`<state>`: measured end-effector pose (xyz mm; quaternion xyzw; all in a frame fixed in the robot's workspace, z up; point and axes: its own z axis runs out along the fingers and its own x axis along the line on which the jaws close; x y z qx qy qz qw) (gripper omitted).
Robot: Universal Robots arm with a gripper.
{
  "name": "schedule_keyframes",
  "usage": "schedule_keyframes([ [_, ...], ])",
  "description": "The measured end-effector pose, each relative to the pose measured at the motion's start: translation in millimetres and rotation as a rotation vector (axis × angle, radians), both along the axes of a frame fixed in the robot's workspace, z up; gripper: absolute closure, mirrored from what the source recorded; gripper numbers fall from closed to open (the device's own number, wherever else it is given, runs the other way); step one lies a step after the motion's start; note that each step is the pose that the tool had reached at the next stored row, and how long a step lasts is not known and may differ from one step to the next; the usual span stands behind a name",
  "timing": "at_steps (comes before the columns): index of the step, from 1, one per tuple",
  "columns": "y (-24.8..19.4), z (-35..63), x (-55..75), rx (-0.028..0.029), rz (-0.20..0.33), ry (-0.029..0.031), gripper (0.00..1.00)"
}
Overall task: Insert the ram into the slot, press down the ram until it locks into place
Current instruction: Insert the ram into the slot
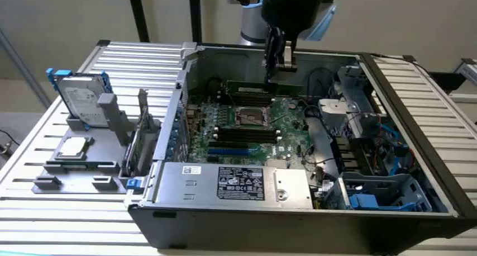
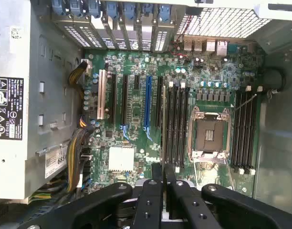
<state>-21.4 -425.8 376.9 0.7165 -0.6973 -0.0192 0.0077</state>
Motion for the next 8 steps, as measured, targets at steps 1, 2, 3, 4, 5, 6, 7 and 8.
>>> schedule_keyframes([
  [1, 0.0, 0.0, 0.0, 0.0000, 0.000, 0.0000, 0.87],
  [2, 0.0, 0.0, 0.0, 0.0000, 0.000, 0.0000, 0.87],
  [3, 0.0, 0.0, 0.0, 0.0000, 0.000, 0.0000, 0.87],
  [4, 0.0, 0.0, 0.0, 0.0001, 0.000, 0.0000, 0.87],
  [5, 0.0, 0.0, 0.0, 0.0000, 0.000, 0.0000, 0.87],
  [6, 0.0, 0.0, 0.0, 0.0000, 0.000, 0.0000, 0.87],
  [7, 0.0, 0.0, 0.0, 0.0000, 0.000, 0.0000, 0.87],
  [8, 0.0, 0.0, 0.0, 0.0000, 0.000, 0.0000, 0.87],
])
